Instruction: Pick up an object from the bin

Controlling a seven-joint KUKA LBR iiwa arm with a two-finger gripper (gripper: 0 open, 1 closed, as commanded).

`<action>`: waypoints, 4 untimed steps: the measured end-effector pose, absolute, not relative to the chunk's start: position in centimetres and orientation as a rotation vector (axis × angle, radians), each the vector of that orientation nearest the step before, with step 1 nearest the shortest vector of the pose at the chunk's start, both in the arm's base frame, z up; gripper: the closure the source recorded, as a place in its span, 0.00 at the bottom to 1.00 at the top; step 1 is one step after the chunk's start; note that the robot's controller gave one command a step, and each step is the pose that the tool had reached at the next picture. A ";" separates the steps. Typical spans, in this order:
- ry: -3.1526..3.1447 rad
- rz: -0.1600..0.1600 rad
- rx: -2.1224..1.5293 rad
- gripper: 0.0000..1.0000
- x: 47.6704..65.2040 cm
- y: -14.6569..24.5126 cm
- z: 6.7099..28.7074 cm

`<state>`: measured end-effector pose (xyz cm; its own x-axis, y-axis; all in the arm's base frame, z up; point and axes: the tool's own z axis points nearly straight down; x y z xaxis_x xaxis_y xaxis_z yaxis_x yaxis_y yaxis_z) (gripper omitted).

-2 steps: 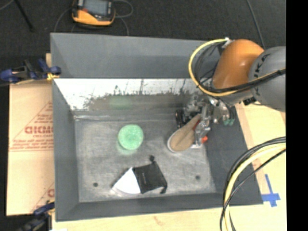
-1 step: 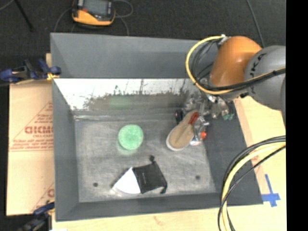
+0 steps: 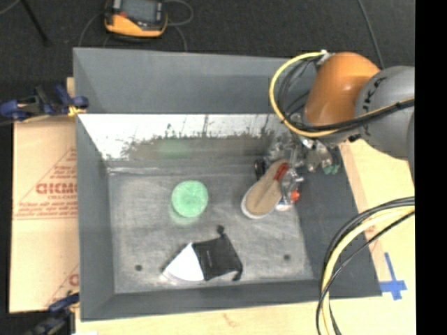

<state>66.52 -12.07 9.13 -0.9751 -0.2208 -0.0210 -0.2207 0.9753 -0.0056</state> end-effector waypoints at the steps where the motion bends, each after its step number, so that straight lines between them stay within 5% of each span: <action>1: 3.100 -0.006 -0.344 1.00 65.8 -12.2 9.4; 2: 3.098 0.001 -0.315 1.00 65.6 -12.6 9.4; 3: 3.136 0.002 -0.152 1.00 63.4 -12.9 13.7; 4: 3.122 -0.006 -0.084 1.00 63.3 -13.7 13.8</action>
Offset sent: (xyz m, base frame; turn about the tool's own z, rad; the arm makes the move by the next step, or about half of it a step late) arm -0.0391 -0.0300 -0.0213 0.0794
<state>63.32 -13.72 13.75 -0.9984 -0.0539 -0.0179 -0.0538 0.9985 -0.0046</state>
